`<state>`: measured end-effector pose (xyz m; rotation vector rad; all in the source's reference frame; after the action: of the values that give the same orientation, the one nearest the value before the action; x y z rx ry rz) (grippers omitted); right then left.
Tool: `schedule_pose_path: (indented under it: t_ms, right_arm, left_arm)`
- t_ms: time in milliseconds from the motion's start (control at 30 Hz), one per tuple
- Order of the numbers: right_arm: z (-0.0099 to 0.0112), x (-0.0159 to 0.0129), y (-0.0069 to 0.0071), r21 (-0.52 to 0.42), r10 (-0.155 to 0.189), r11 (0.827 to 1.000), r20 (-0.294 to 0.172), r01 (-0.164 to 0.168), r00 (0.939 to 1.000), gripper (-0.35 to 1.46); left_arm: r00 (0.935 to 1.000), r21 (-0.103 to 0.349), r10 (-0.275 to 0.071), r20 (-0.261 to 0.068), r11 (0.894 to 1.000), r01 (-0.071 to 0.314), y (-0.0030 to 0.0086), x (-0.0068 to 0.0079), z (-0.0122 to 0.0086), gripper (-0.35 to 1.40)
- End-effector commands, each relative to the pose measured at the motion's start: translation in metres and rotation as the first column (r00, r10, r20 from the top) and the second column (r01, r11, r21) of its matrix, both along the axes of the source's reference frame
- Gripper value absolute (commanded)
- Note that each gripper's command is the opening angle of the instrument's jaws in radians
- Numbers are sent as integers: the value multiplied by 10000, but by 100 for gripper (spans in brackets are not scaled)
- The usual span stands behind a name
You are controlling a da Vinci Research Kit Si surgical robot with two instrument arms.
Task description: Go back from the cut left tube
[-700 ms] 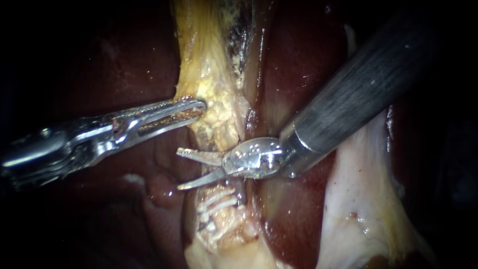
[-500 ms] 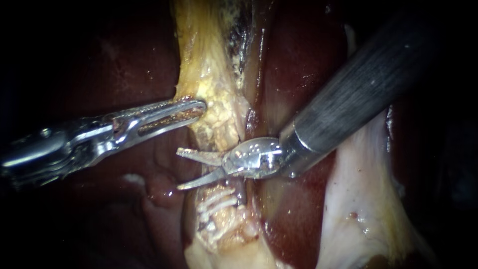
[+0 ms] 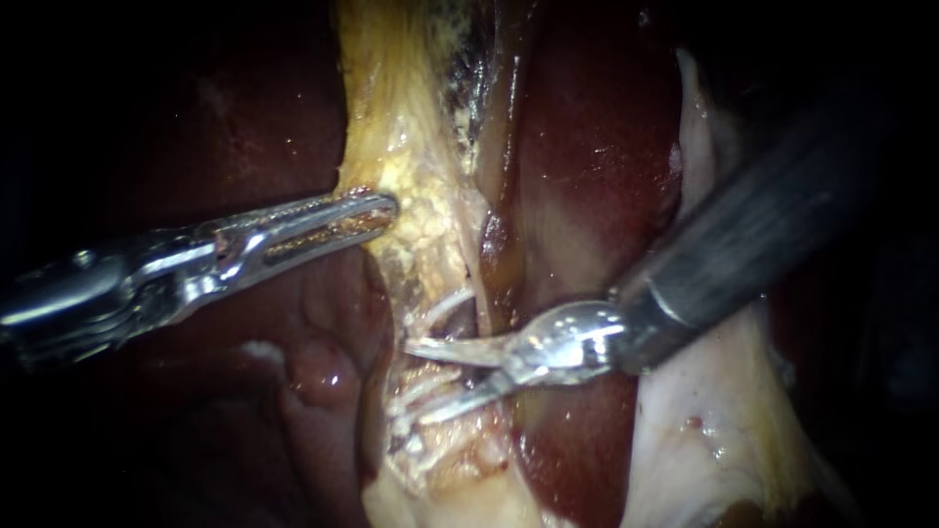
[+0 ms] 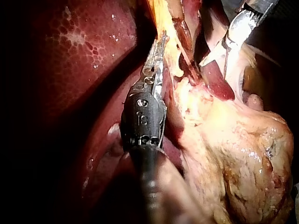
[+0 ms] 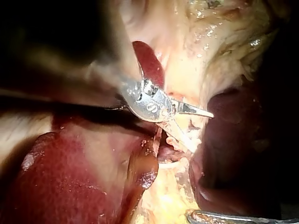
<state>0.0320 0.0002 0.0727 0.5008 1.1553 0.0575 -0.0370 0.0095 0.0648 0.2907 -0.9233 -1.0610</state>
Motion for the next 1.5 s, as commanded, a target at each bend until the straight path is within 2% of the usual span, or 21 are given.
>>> schedule_pose_path:
  t_ms: [33,200,333,500,833,1033,1133,1267,1500]
  right_arm:
    - [-4,-6,4,-117,138,9998,61,-138,9999,133]
    - [-23,-35,33,-520,392,9979,155,-383,9991,133]
    - [-33,-50,51,-784,652,9949,195,-635,9977,133]
    - [-41,-59,64,-1034,918,9906,157,-897,9956,133]
    - [-44,-63,67,-1159,980,9886,128,-959,9951,138]
    - [-46,-63,66,-1172,999,9883,142,-976,9949,140]
    - [-46,-63,66,-1173,1000,9883,142,-976,9949,140]
    - [-46,-62,66,-1173,1002,9883,144,-978,9949,140]
    - [-46,-62,66,-1173,1004,9883,145,-980,9948,140]
  left_arm:
    - [10000,1,3,8,10000,-3,0,0,0,-35]
    - [10000,-8,-8,-6,10000,8,0,3,0,-35]
    - [10000,-14,-21,-22,10000,21,0,4,-1,-35]
    - [10000,-9,-19,-20,10000,19,0,5,-2,-35]
    - [10000,-20,-36,-33,10000,36,-1,2,-1,-35]
    - [9999,-130,-105,-56,9999,104,-8,-13,16,-35]
    - [10000,-106,-30,-88,9999,29,-10,-20,27,-35]
    - [10000,-85,19,-68,10000,-19,-6,-31,37,-35]
    - [10000,-59,-1,-73,10000,1,-3,-36,34,-35]
